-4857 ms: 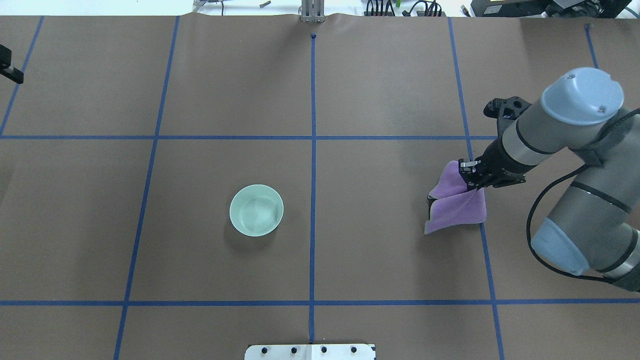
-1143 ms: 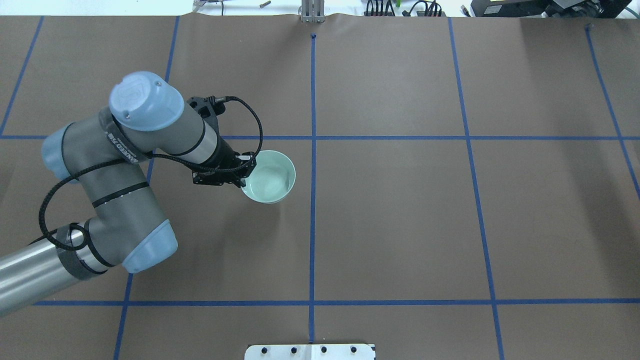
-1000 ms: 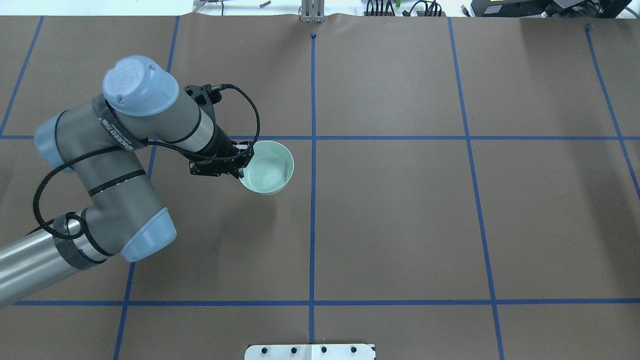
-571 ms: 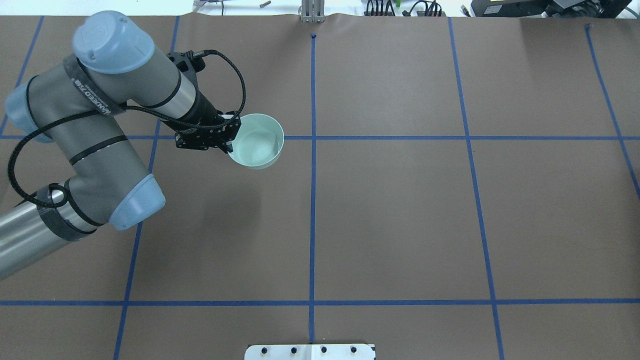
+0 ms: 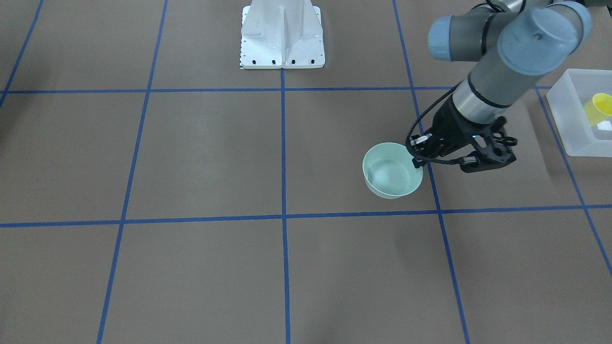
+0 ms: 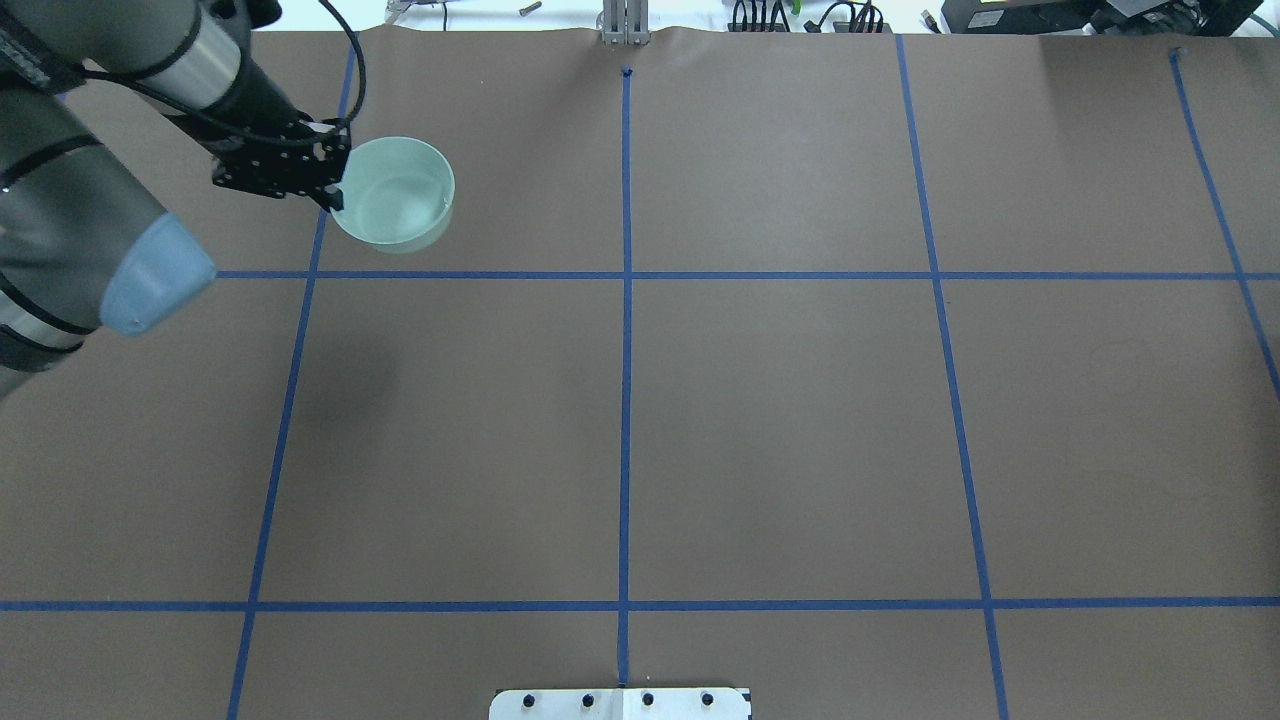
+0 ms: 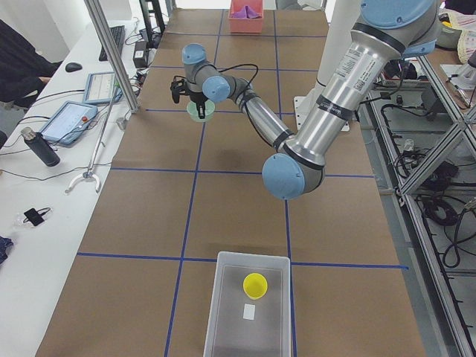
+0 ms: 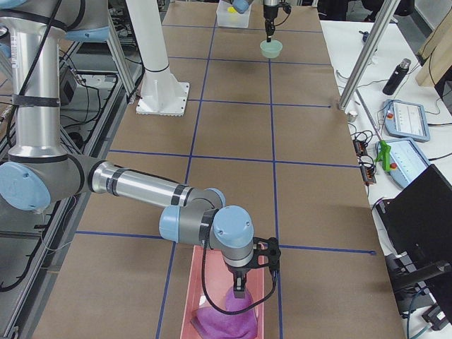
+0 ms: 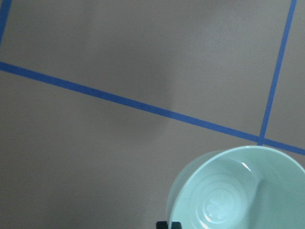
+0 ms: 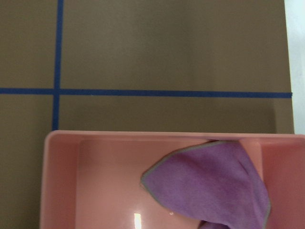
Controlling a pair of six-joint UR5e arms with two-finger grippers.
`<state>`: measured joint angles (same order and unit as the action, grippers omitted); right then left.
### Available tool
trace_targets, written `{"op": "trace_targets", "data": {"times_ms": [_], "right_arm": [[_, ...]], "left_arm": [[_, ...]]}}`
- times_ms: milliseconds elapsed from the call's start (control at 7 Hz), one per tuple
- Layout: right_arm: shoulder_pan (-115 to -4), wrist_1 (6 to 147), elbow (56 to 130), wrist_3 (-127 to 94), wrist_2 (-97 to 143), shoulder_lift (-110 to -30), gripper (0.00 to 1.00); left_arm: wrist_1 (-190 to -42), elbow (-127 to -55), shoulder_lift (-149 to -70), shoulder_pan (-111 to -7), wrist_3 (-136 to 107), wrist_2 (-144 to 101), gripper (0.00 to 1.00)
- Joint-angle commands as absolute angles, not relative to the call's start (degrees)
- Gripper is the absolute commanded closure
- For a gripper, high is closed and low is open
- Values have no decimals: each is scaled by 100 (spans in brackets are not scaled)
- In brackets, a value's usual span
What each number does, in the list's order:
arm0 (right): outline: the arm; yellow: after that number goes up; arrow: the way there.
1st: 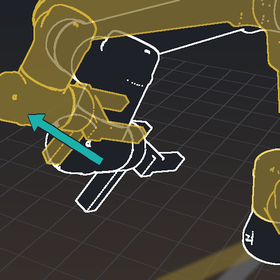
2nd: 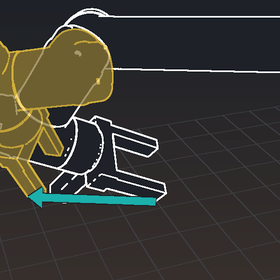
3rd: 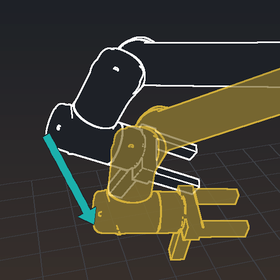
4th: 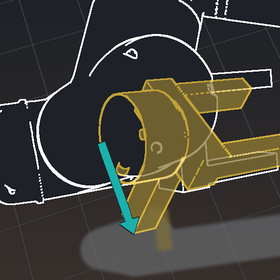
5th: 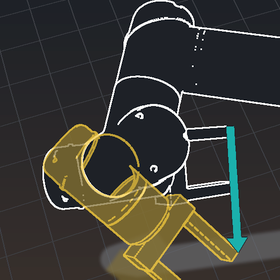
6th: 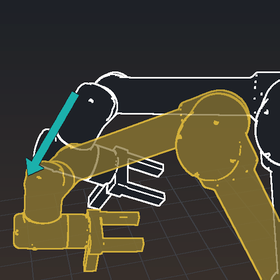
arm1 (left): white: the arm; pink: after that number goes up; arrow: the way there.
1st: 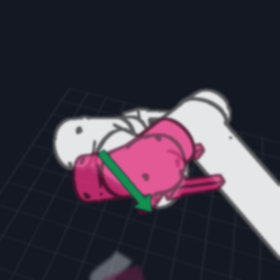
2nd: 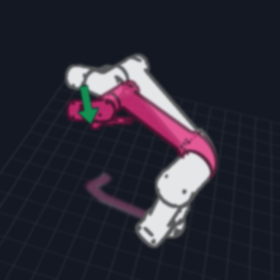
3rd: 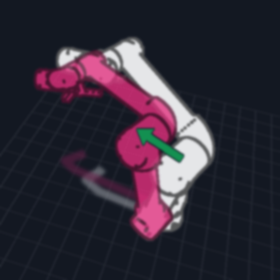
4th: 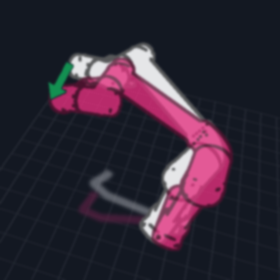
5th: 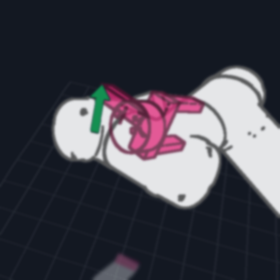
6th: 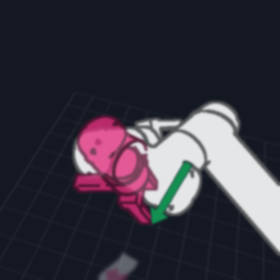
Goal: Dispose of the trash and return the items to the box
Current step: 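Lift the green bowl with the left gripper and carry it off the table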
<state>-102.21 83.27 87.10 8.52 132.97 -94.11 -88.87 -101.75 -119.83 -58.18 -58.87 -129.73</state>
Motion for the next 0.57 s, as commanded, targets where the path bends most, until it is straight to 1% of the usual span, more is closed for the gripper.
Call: {"op": "trace_targets", "data": {"times_ms": [0,143,286,429], "right_arm": [[-9960,8341,9147,198,14017,-9422,0],[-9645,8341,9506,-433,14027,-9465,0],[-9241,8341,9945,-1388,13993,-9475,0],[-8959,8341,10219,-1911,13940,-9492,0]], "left_arm": [[-8596,-10633,-11071,-6815,-4323,-13260,100],[-8622,-11009,-10152,-7342,-3576,-13498,100],[-8613,-11204,-9307,-8052,-2507,-13639,100],[-8605,-11136,-8664,-8703,-1478,-13710,100]]}}
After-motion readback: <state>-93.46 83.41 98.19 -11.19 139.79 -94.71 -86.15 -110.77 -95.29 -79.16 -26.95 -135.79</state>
